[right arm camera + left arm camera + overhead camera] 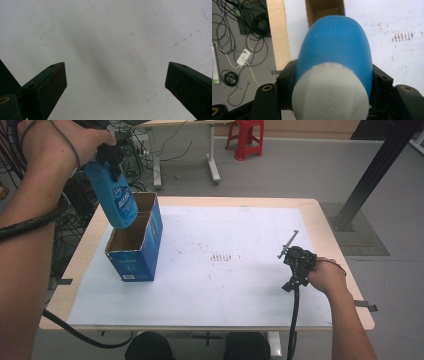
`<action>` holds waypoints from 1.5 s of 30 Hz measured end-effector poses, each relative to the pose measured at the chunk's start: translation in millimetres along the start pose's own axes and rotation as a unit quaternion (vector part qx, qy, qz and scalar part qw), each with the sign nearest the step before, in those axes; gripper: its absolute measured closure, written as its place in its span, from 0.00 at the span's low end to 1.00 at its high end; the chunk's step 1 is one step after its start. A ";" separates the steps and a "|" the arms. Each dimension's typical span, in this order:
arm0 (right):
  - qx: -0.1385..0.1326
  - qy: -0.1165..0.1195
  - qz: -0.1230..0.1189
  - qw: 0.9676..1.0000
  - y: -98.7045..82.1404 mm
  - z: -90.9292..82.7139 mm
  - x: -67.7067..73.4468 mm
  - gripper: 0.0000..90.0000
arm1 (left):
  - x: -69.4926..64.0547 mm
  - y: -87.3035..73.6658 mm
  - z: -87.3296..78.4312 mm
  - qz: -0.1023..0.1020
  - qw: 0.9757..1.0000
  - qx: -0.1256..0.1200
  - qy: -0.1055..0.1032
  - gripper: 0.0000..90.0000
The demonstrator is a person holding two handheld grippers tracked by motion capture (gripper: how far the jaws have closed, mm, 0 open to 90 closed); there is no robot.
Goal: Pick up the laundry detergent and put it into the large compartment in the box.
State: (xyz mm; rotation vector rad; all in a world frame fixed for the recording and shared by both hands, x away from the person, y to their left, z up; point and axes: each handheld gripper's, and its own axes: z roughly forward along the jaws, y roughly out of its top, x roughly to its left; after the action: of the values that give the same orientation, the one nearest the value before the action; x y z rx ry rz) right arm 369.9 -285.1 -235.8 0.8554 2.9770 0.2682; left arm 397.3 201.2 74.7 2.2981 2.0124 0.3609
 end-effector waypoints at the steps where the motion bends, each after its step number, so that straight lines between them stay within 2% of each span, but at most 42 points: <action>1: -0.001 -0.001 -0.002 1.000 0.1 -0.2 0.2 0.04 | 0.5 1.0 1.1 -0.002 1.000 0.003 0.000 0.42; 11: -0.003 -0.001 -0.002 1.000 0.0 0.1 -1.3 0.04 | 4.1 5.2 16.4 -0.010 1.000 0.011 0.004 0.42; 14: -0.003 0.001 0.000 1.000 -0.5 0.2 -1.7 0.04 | 3.7 6.6 21.6 -0.006 1.000 0.015 0.006 0.42; 19: -0.003 0.000 0.000 1.000 -0.4 -0.6 -1.5 0.04 | 7.4 5.9 26.8 -0.014 1.000 0.010 0.002 0.42; 35: -0.006 -0.002 -0.003 1.000 0.5 -3.3 0.2 0.04 | 2.7 11.7 52.8 -0.015 1.000 0.020 0.008 0.42; 45: -0.007 -0.002 -0.003 1.000 0.7 -2.7 0.4 0.04 | 1.4 13.4 68.9 -0.012 1.000 0.024 0.003 0.42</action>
State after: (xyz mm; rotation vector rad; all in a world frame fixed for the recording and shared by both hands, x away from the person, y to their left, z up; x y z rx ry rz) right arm 369.7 -284.7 -233.0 0.8433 2.9711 0.2863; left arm 425.5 207.9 10.8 2.3006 2.0734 0.3226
